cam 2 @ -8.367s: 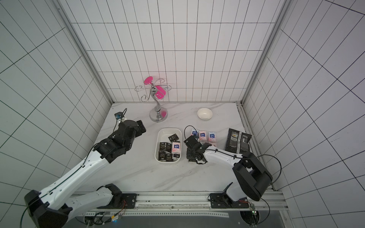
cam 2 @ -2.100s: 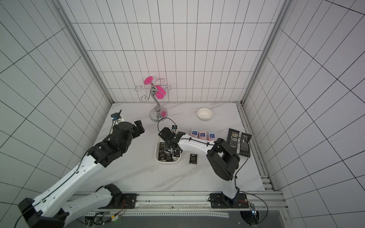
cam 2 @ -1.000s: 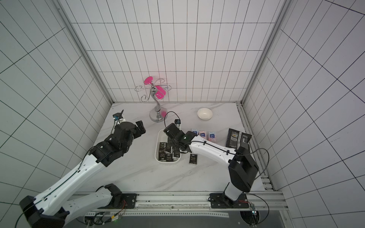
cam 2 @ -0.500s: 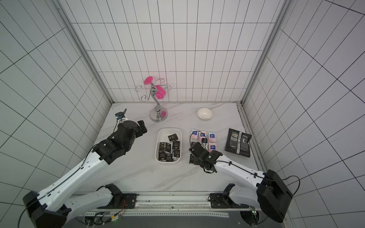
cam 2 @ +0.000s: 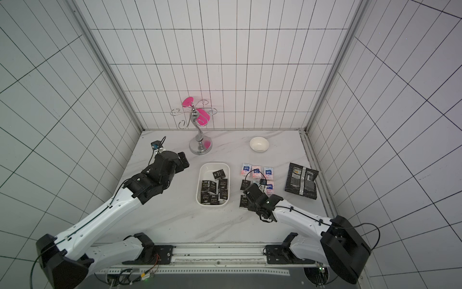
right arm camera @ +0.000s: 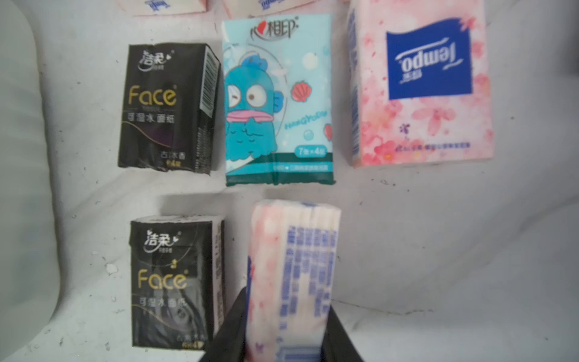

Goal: Take the pocket tissues out of the storage box
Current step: Place the pocket tissues at the center of the board.

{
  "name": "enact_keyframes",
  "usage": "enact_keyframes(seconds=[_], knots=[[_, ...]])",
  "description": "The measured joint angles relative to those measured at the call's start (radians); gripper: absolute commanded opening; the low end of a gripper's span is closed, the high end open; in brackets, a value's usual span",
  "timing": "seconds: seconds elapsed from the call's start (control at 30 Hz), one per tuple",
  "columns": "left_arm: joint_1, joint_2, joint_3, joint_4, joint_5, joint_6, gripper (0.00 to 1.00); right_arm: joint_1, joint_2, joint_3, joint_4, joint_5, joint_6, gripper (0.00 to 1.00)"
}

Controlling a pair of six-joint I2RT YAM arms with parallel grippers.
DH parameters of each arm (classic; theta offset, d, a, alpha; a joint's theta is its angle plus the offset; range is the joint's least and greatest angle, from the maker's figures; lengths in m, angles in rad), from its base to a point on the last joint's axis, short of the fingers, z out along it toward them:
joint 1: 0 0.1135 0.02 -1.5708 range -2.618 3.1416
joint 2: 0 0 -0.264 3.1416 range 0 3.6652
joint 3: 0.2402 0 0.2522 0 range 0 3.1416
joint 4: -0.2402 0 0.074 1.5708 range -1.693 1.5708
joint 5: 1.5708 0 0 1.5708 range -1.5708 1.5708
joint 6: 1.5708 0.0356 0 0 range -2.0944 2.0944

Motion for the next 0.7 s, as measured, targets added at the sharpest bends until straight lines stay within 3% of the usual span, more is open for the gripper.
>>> enact_keyframes(seconds=[0.37,0.7], knots=[[-0.004,0.023,0.007,0.013,0.000,0.000,0.99,-0.014,0.005,-0.002,0.044,-0.056,-0.002,0.35],[-0.004,0.023,0.009,0.013,0.000,0.003,0.98,-0.049,0.008,-0.031,0.044,-0.067,-0.006,0.48]])
